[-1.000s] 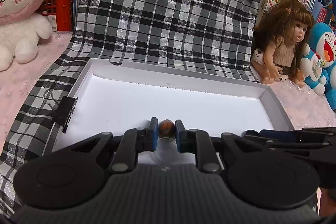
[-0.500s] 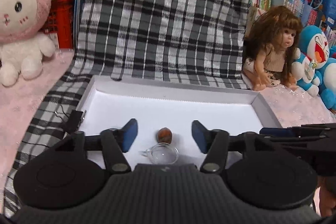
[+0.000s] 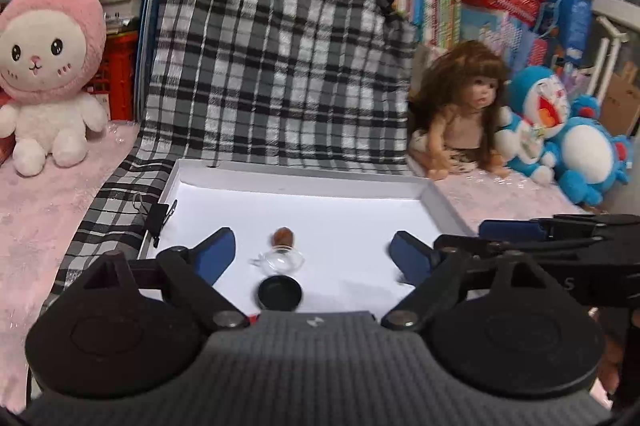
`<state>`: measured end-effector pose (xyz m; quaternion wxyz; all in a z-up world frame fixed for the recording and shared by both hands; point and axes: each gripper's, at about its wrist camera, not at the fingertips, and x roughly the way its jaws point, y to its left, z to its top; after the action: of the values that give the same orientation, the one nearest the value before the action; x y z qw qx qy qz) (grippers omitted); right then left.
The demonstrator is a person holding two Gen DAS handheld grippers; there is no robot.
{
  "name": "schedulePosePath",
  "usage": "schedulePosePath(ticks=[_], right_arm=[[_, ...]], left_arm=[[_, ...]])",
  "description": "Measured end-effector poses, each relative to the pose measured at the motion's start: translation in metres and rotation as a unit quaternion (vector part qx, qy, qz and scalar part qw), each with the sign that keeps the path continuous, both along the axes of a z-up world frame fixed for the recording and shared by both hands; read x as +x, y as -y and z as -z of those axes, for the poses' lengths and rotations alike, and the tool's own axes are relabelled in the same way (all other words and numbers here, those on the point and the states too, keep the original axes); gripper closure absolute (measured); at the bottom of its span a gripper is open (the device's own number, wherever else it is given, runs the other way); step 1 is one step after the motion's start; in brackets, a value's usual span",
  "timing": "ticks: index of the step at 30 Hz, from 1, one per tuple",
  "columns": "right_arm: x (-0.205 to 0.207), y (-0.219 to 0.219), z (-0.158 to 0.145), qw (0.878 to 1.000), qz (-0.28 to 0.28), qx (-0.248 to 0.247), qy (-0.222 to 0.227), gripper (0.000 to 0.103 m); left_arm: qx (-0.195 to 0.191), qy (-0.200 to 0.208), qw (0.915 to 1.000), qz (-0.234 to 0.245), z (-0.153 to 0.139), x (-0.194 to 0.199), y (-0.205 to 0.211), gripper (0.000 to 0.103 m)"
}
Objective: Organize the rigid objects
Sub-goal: 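Open both tools to release the acorn and black lid into the box, then grasp another brown acorn with the right tool while the left tool grasps the blue clip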
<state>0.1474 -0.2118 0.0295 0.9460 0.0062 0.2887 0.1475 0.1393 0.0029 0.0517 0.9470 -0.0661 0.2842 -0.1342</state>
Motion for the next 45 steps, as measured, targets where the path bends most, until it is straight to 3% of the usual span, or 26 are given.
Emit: schedulePosePath(ticks=[11, 28, 30, 37, 45], right_arm=[[-0.076, 0.0, 0.01, 0.997, -0.02, -0.022, 0.071, 0.038], [-0.16, 0.011, 0.058, 0.996, -0.023, -0.029, 0.079, 0.037], [-0.166, 0.011, 0.062, 0.996, -0.024, -0.032, 0.08, 0.037], [-0.181, 0.006, 0.076, 0.996, -0.042, -0.039, 0.074, 0.041], [-0.188, -0.008, 0.085, 0.994, -0.071, -0.054, 0.064, 0.058]], left_arm=[[0.025, 0.052, 0.9974, 0.044, -0.001, -0.068, 0.005, 0.0], [0.037, 0.023, 0.9963, 0.074, 0.034, -0.116, 0.0, 0.001], [0.035, 0.016, 0.9963, 0.077, 0.039, -0.12, -0.001, 0.004], [0.038, -0.01, 0.9948, 0.094, 0.053, -0.125, 0.0, 0.033], [0.045, -0.006, 0.9949, 0.09, 0.057, -0.12, 0.008, 0.039]])
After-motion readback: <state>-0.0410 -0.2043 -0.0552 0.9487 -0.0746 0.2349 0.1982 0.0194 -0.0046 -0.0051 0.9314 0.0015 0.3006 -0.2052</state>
